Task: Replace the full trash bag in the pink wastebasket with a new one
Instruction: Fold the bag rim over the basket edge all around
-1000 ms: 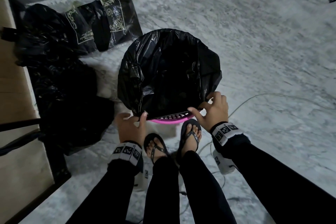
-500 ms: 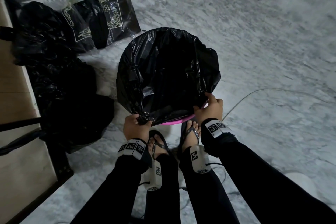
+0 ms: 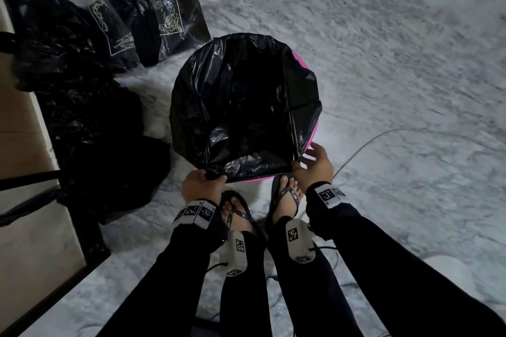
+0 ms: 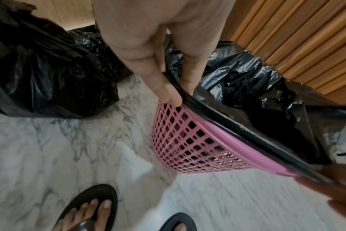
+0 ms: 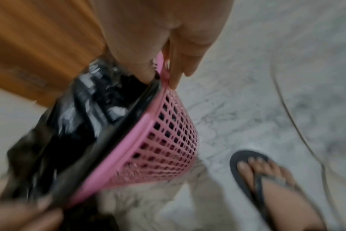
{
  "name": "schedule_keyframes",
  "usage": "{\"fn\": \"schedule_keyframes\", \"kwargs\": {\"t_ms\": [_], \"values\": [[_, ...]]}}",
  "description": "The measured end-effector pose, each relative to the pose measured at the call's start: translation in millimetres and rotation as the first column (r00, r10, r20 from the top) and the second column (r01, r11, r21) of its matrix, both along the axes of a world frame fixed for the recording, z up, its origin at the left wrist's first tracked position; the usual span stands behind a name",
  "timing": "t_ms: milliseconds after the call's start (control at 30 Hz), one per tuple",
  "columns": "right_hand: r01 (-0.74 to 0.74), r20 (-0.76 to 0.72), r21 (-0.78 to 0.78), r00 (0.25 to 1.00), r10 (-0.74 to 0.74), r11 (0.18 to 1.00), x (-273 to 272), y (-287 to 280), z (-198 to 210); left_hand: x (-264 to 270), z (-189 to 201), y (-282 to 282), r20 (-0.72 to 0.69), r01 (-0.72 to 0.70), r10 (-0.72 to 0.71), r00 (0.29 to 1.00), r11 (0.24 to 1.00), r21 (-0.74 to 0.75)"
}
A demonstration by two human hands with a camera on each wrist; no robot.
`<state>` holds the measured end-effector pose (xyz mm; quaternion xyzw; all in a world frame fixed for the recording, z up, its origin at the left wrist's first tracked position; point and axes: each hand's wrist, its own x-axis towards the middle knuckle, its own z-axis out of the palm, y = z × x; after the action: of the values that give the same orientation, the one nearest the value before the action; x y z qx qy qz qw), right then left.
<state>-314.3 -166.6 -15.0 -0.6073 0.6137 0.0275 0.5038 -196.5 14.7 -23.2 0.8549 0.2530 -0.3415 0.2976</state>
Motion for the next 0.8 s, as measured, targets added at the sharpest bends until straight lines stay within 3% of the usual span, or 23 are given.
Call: {"fn": "schedule_keyframes", "kwargs": {"t_ms": [100, 167, 233, 333, 600, 700, 800], "values": [[-0.184, 0.056, -0.166, 0.979, 0.196, 0.969, -0.3, 5.3, 6.4, -5.3, -1.2, 2.4, -0.02, -0.051, 0.05, 0.999, 0.997, -0.064], [-0.366, -0.071, -0.227, 0.93, 0.359, 0.903, -1.1, 5.9, 7.2, -10.8, 2.7, 2.2, -0.014, -0.033, 0.032, 0.999, 0.996, -0.086], [-0.426, -0.159, -0.225, 0.903, 0.398, 0.876, -2.1, 3.1, 5.9, -16.4, 5.7, 1.2, 0.008, -0.028, 0.029, 1.0, 0.995, -0.093], [-0.421, -0.176, -0.232, 0.905, 0.388, 0.877, -2.4, -2.2, 6.3, -24.1, 10.2, -3.8, 0.015, -0.052, 0.054, 0.998, 0.992, -0.112], [-0.21, -0.071, -0.185, 0.977, 0.2, 0.96, 2.7, -4.4, 5.7, -24.8, 3.0, -6.9, 0.044, -0.181, 0.185, 0.982, 0.98, -0.087], [-0.112, -0.079, -0.079, 0.991, 0.106, 0.991, 8.6, -5.3, 7.2, -18.7, -1.1, -7.5, 0.052, -0.125, 0.127, 0.991, 0.992, -0.025], [-0.154, -0.116, -0.053, 0.982, 0.147, 0.987, 11.0, -5.0, 7.3, -19.7, -0.2, -7.3, 0.072, -0.045, 0.044, 0.996, 0.999, 0.007]]}}
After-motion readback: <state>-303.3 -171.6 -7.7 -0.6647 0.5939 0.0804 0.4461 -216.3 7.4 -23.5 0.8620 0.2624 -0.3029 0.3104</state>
